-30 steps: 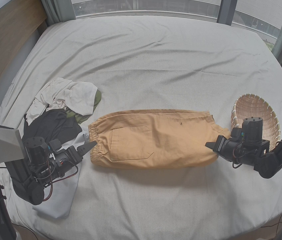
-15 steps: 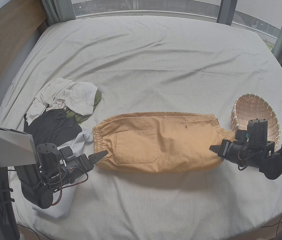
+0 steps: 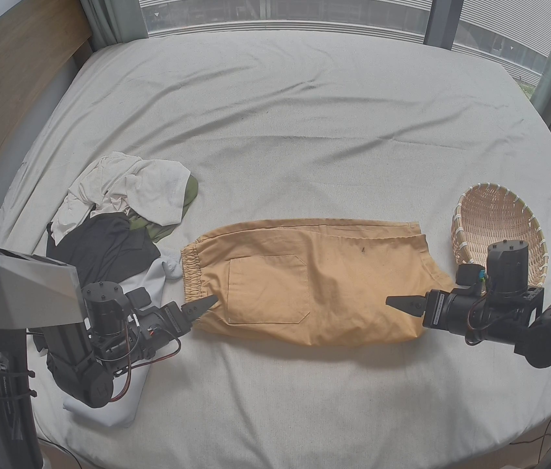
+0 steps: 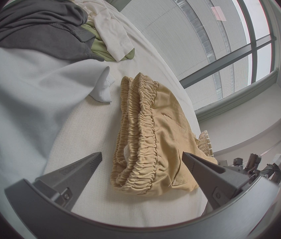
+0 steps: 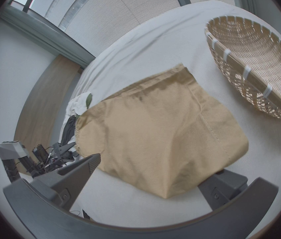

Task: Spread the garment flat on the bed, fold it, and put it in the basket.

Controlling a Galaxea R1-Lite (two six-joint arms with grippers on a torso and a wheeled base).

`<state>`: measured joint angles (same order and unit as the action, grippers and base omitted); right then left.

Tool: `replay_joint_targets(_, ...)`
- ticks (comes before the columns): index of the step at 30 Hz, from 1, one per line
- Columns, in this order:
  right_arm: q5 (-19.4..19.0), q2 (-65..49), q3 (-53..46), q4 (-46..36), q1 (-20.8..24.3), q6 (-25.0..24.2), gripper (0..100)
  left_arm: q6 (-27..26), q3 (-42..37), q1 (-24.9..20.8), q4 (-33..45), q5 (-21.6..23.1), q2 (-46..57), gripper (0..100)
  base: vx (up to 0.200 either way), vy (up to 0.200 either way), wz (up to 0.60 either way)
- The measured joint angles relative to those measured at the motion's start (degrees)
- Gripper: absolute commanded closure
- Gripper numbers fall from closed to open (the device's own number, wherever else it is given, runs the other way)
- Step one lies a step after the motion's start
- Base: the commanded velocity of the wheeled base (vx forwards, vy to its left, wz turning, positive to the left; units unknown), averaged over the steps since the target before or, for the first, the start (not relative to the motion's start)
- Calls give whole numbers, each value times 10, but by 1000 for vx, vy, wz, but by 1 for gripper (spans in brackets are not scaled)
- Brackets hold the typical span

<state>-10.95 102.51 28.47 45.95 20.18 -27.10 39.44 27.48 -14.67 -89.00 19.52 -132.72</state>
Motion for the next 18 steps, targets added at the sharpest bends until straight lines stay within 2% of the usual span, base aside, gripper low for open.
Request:
replay_joint_targets(7, 9, -88, 8, -48, 32, 8, 0, 1, 19, -11, 0, -15, -12, 0, 0, 0, 0)
replay_joint_targets(18, 9, -199, 44, -131, 54, 10, 0, 4, 66, -23, -1, -24, -38, 0, 0, 0, 0)
